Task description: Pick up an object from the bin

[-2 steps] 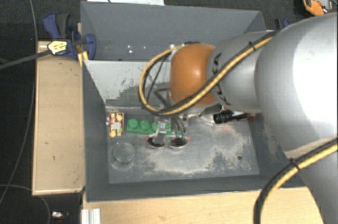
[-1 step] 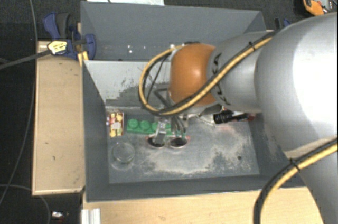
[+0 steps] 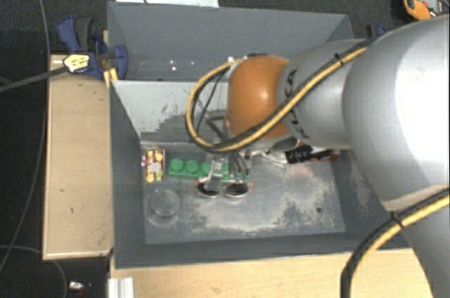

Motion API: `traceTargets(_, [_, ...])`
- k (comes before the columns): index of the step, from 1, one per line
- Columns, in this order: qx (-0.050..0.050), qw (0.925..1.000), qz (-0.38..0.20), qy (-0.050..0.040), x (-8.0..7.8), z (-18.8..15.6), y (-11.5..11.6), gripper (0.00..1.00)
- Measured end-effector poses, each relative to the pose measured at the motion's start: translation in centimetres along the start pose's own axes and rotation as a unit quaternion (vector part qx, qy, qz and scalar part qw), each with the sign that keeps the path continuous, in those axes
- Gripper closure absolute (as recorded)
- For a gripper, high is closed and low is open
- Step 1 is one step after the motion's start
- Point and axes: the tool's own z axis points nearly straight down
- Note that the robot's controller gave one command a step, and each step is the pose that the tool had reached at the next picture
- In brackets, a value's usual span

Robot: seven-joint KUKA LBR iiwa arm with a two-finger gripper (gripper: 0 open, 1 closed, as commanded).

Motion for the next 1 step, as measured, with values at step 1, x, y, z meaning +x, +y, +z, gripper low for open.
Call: traceTargets(1, [-0.001,1.0000,0.001,-0.0014,-0.08,-1.18,0.03,1.00])
